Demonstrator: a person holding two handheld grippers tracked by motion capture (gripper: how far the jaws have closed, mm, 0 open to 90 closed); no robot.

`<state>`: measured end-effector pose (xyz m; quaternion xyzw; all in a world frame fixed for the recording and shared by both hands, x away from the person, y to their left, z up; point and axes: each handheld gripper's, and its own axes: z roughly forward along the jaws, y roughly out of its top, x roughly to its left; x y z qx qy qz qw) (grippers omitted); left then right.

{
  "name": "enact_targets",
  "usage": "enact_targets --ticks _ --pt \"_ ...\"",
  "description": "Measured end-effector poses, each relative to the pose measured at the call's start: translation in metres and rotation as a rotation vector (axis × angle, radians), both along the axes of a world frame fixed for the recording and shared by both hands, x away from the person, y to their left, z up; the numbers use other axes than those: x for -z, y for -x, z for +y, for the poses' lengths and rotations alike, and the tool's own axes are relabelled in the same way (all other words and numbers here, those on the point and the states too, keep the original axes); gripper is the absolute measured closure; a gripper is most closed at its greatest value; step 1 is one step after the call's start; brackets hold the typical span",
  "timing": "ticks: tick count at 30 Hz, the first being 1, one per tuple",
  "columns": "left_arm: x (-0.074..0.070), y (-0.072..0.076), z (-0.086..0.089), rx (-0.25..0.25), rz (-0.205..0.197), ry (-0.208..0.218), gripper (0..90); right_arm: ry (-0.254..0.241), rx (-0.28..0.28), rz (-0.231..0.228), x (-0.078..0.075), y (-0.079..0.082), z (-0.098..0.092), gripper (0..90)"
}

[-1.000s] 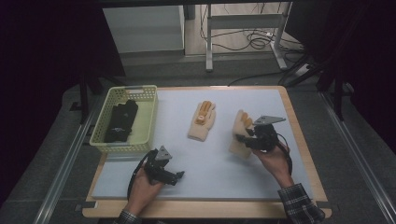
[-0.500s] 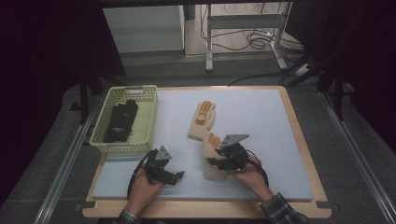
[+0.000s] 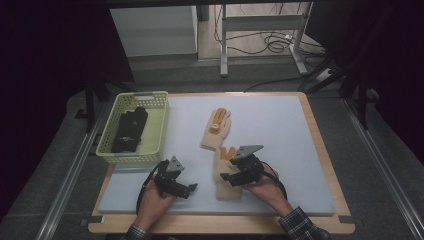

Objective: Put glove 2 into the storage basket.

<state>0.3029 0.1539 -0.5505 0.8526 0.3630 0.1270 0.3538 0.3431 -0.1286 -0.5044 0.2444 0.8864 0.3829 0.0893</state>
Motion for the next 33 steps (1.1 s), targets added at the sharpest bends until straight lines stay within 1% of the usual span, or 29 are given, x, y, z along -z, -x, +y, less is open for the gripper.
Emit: enact_targets --ticks 2,5,11,15,18,20,23,30,33 --pt "0.000 0.000 0.000 0.002 0.001 -0.002 0.6 -0.003 0.010 -0.009 -0.004 -0.002 -0.001 32.5" --pt "0.000 0.000 0.000 0.003 -0.001 -0.004 0.6 -0.011 0.018 -0.011 -0.007 -0.007 -0.002 36.4" --pt "0.000 0.000 0.000 0.003 -0.001 -0.003 0.6 -0.007 0.044 -0.006 -0.005 -0.021 0.000 43.8" --pt "0.000 0.000 0.000 0.001 0.001 -0.001 0.6 -0.016 0.068 -0.005 -0.006 -0.036 0.002 47.6" --pt "0.000 0.000 0.000 0.002 0.001 -0.001 0.6 -0.025 0.089 -0.005 -0.007 -0.049 0.006 48.2" --pt "0.000 0.000 0.000 0.002 0.001 -0.001 0.6 -0.023 0.099 -0.007 -0.007 -0.058 0.010 48.2" --pt "0.000 0.000 0.000 0.002 0.001 -0.003 0.6 -0.012 0.114 -0.010 -0.008 -0.071 0.019 48.2" --pt "0.000 0.000 0.000 0.001 0.001 -0.001 0.6 0.032 0.150 -0.038 -0.007 -0.102 0.039 48.2" --pt "0.000 0.000 0.000 0.004 0.003 -0.003 0.6 0.029 0.168 -0.034 -0.006 -0.116 0.044 48.7"
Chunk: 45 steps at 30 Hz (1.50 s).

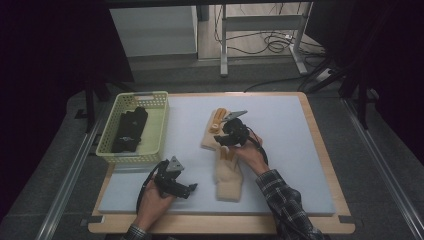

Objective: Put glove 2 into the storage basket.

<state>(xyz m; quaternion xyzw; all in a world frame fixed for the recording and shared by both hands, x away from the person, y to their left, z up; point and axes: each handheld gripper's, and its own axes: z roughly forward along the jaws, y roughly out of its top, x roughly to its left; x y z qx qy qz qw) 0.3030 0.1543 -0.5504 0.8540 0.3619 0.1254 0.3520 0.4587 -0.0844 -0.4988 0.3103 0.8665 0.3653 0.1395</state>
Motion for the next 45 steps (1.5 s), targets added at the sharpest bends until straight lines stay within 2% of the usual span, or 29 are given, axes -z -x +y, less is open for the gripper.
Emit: enact_targets --ticks 6,11,15,18,20,24,26,28,30,35,45 --pt "0.000 0.000 0.000 -0.003 0.001 0.003 0.5 0.033 -0.001 -0.015 0.006 -0.020 0.010 48.0" --pt "0.000 0.000 0.000 -0.002 0.000 0.002 0.5 0.044 0.008 -0.023 0.013 -0.035 0.015 43.6" --pt "0.000 0.000 0.000 -0.003 0.002 0.004 0.6 0.039 -0.001 -0.004 0.021 -0.044 0.018 38.4" --pt "0.000 0.000 0.000 -0.004 0.002 0.004 0.6 0.078 -0.001 -0.019 0.027 -0.047 0.023 38.4" --pt "0.000 0.000 0.000 -0.003 0.001 0.003 0.6 0.074 0.002 -0.021 0.029 -0.049 0.024 40.9" --pt "0.000 0.000 0.000 -0.004 0.002 0.004 0.6 0.042 0.002 -0.016 0.030 -0.050 0.022 57.3" --pt "0.000 0.000 0.000 -0.004 0.002 0.004 0.6 0.035 0.009 -0.013 0.029 -0.050 0.021 60.4" --pt "0.000 0.000 0.000 -0.004 0.002 0.004 0.6 -0.001 0.014 0.002 0.026 -0.051 0.019 61.6" --pt "0.000 0.000 0.000 -0.004 0.002 0.004 0.6 -0.026 0.013 -0.007 0.021 -0.051 0.015 61.6" --pt "0.000 0.000 0.000 -0.004 0.002 0.004 0.6 -0.046 -0.002 -0.032 0.002 -0.047 0.011 61.6" --pt "0.000 0.000 0.000 -0.003 0.002 0.001 0.6 -0.087 -0.053 -0.074 -0.032 -0.027 0.006 61.3"
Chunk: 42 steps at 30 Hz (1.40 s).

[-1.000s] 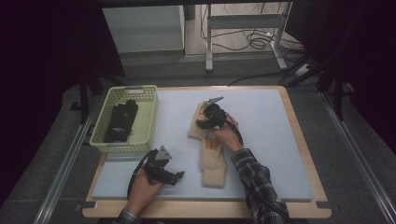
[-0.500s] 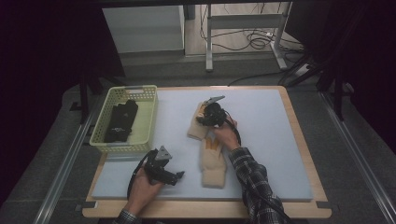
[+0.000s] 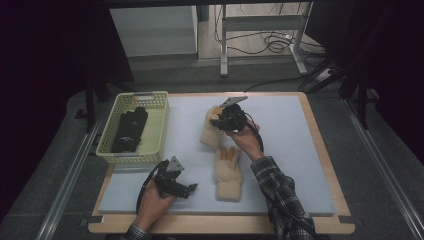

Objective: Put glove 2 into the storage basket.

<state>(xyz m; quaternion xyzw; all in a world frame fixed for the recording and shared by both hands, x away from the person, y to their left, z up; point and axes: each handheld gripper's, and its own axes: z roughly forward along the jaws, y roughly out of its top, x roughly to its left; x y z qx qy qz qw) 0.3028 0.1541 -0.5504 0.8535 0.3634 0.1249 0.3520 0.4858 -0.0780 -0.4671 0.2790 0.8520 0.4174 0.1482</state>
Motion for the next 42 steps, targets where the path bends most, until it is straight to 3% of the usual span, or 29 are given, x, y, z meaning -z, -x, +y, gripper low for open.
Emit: enact_targets --ticks 6,11,24,32,37,42 --pt "0.000 0.000 0.000 0.001 -0.001 -0.001 0.6 -0.021 -0.034 -0.004 -0.020 0.012 -0.004 61.2" --pt "0.000 0.000 0.000 0.001 -0.002 0.000 0.6 -0.037 -0.083 0.006 -0.032 0.032 -0.011 61.0" --pt "0.000 0.000 0.000 0.001 -0.003 -0.001 0.6 -0.004 -0.168 0.045 -0.041 0.094 -0.042 60.8" --pt "0.000 0.000 0.000 0.001 -0.005 0.001 0.6 0.064 -0.213 0.050 -0.025 0.129 -0.054 60.6" --pt "0.000 0.000 0.000 0.000 -0.006 0.001 0.6 0.106 -0.218 0.077 -0.002 0.135 -0.055 60.3" --pt "0.000 0.000 0.000 -0.001 -0.004 0.002 0.6 0.103 -0.217 0.114 0.015 0.135 -0.055 59.4"
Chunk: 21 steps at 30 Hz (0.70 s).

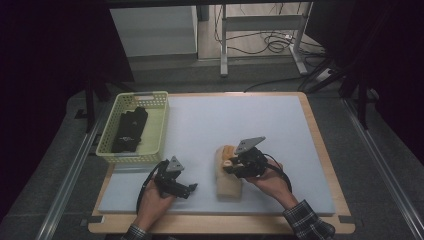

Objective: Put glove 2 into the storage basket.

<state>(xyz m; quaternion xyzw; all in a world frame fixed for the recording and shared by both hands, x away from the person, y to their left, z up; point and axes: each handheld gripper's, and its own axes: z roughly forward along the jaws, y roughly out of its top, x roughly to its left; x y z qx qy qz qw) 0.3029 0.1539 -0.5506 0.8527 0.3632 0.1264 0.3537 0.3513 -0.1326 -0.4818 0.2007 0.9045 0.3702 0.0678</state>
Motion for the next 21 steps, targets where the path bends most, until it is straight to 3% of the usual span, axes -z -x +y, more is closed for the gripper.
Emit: enact_targets --ticks 4,11,15,21 --pt "0.000 0.000 0.000 0.001 -0.002 -0.001 0.6 0.036 -0.003 -0.004 0.012 0.004 0.006 56.2" --pt "0.000 0.000 0.000 0.002 0.000 -0.002 0.6 -0.016 0.026 0.047 0.025 0.004 0.001 48.8" --pt "0.000 0.000 0.000 0.000 0.000 -0.001 0.6 -0.020 0.037 0.022 0.018 0.004 -0.004 39.7" --pt "0.000 0.000 0.000 0.001 0.000 -0.002 0.6 -0.062 0.082 -0.046 0.002 0.006 -0.018 40.8"
